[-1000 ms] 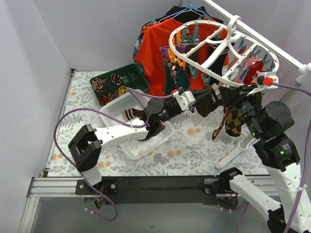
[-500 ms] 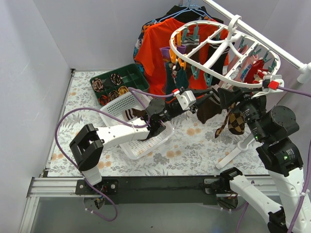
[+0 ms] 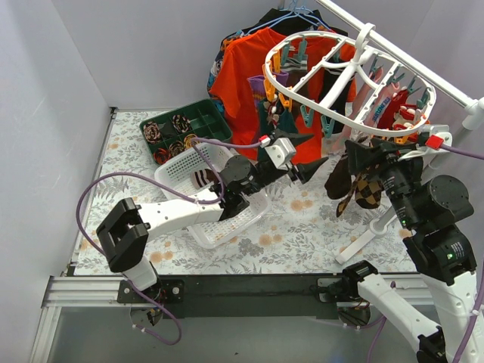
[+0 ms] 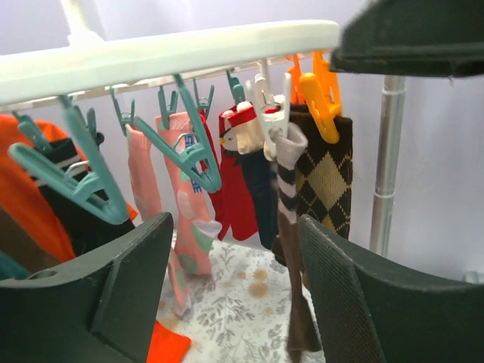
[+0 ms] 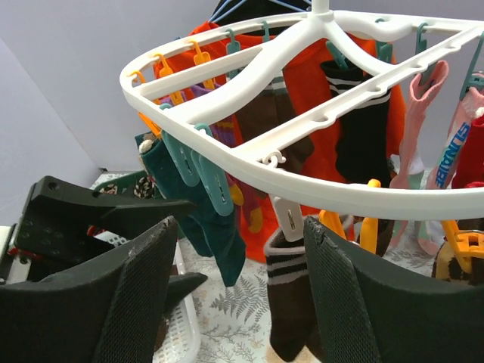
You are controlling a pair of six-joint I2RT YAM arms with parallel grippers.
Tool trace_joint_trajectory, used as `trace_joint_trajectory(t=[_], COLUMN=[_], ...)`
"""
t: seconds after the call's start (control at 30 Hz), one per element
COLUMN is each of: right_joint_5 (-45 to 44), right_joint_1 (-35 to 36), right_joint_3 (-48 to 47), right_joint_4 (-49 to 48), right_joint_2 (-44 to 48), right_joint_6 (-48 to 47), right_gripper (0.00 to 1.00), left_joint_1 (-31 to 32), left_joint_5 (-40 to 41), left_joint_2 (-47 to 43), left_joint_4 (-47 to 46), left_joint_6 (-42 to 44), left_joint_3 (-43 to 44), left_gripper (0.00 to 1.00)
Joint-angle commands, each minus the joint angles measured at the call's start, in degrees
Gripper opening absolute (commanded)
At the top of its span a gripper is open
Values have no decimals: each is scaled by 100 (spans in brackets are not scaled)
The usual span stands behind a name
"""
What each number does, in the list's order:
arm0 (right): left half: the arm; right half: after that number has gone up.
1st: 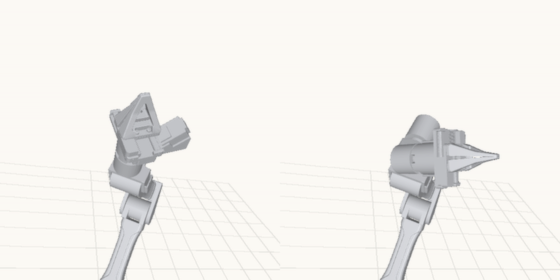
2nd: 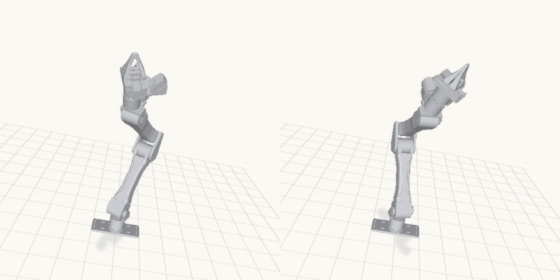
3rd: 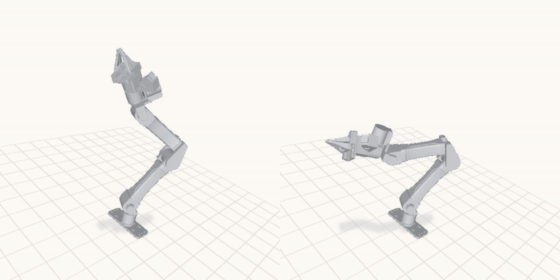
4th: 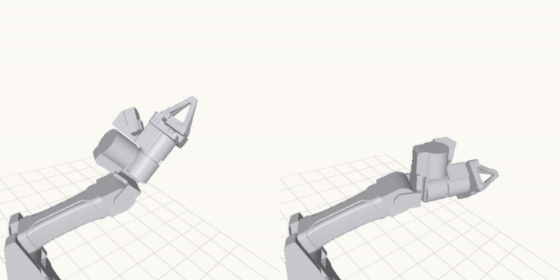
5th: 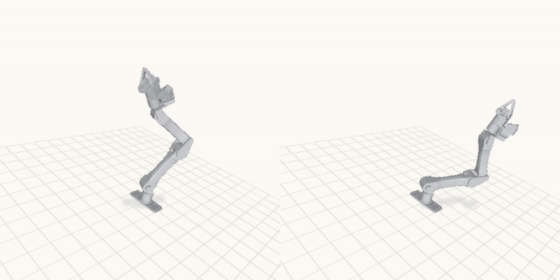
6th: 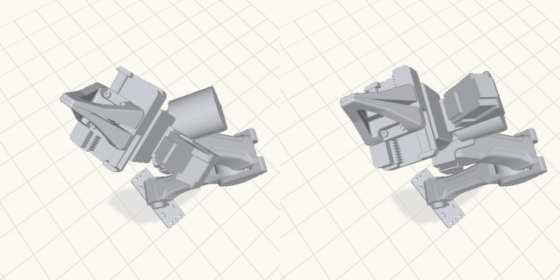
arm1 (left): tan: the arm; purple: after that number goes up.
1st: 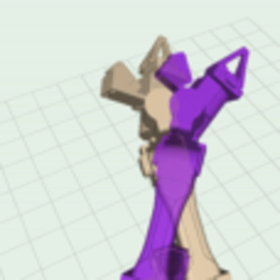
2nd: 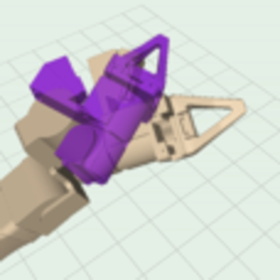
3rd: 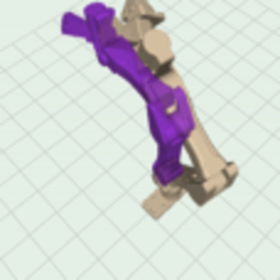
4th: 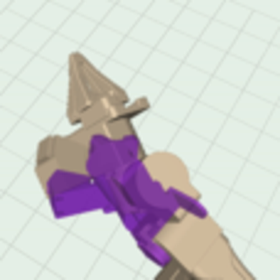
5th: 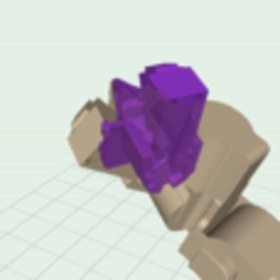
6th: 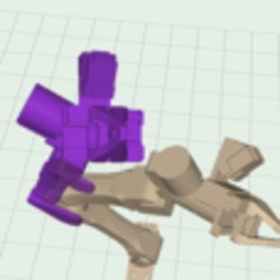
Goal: Clip the socks to the hanger
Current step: Open the clamp at the hanger.
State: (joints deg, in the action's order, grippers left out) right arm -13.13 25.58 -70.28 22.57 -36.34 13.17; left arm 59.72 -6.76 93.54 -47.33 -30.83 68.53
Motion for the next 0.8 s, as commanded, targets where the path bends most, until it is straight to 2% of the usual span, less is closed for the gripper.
trace_joint_trajectory(t=[0.0, 0.23, 0.4, 0.57, 0.77], right_joint_5=[-103, -41, 758, 1206, 1269], right_joint_1=[17, 34, 52, 69, 78], right_joint_3=[-3, -135, -319, -513, -627], right_joint_4=[-130, -112, -130, -112, -7], right_joint_2=[144, 136, -40, -242, -374], right_joint_6=[-200, -420, -508, -535, -535], right_gripper=[73, 71, 68, 66, 66], left_joint_1=[-48, -286, -382, -409, -418], left_joint_5=[588, 949, 835, 729, 387], left_joint_2=[-608, -530, -398, -152, 173], left_joint_4=[531, 1551, 1622, 1710, 1728], left_joint_6=[-441, -1619, -2014, -2076, -2050], left_joint_3=[-68, 547, 766, 1144, 1566], left_gripper=[66, 67, 67, 67, 67])
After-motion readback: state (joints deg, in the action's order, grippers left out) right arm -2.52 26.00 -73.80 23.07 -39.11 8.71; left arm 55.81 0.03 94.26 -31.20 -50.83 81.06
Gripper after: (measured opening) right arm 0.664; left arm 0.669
